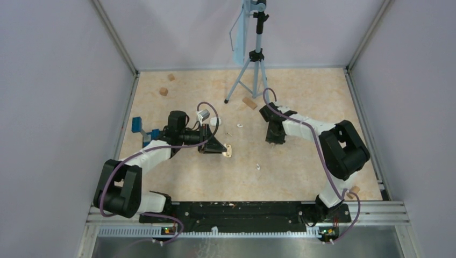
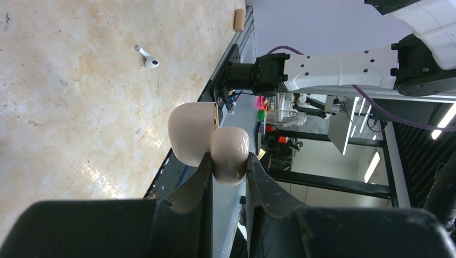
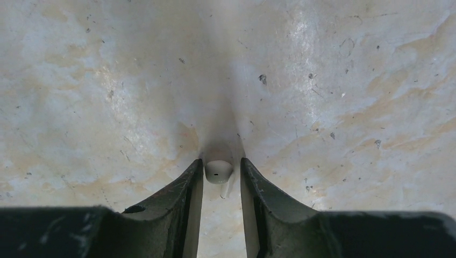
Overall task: Insert the wireless bluetooth earbuds into the charging case
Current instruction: Pick up the right earbud from the center of the board.
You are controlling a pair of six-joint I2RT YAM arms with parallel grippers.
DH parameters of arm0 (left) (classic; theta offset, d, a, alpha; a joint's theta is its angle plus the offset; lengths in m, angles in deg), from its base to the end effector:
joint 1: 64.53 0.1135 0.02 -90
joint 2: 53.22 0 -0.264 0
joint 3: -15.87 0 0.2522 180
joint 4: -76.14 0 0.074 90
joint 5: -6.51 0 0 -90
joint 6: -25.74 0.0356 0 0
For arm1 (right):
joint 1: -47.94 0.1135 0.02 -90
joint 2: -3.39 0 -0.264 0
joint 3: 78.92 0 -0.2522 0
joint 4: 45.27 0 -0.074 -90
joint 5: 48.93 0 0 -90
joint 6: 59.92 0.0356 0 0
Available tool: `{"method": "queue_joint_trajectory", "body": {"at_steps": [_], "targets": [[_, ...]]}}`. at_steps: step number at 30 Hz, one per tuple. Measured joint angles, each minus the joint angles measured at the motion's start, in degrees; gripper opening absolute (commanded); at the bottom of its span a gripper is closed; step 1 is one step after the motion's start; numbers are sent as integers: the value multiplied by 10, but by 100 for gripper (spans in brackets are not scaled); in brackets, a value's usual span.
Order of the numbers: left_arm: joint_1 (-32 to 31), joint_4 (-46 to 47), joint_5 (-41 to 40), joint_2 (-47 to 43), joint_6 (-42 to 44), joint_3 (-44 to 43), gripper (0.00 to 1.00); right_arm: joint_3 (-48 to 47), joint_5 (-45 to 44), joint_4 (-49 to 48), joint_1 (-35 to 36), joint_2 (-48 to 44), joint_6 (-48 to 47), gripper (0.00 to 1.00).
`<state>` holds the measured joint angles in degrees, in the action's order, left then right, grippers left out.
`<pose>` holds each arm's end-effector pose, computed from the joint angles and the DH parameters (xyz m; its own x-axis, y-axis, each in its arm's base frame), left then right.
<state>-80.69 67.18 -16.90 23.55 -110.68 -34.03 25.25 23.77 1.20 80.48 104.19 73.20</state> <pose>0.2368 -0.1026 0.2049 -0.9854 -0.0141 -0.1698 0.1616 0.2383 -0.9576 0.2860 0.1699 0.1640 -0.8798 0.2128 -0.4250 0.2296 0.9732 0.0118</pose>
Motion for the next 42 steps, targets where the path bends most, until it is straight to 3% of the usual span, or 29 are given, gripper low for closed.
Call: {"method": "queue_joint_trajectory", "body": {"at_steps": [3,10,23,35,42], "targets": [[0,0,0,0,0,3,0,-3,0,1,1,2,0,19],[0,0,1,0,0,4,0,-4,-2,3,3,3,0,13],[-20,-17,12,59,14,-21,0,18,20,22,4,-43,-42,9],[-46,27,58,165,-64,-82,0,117,86,-137,22,-249,-98,10],[-77,-48,64,225,-37,-175,0,156,115,-234,46,-313,-115,11]]}}
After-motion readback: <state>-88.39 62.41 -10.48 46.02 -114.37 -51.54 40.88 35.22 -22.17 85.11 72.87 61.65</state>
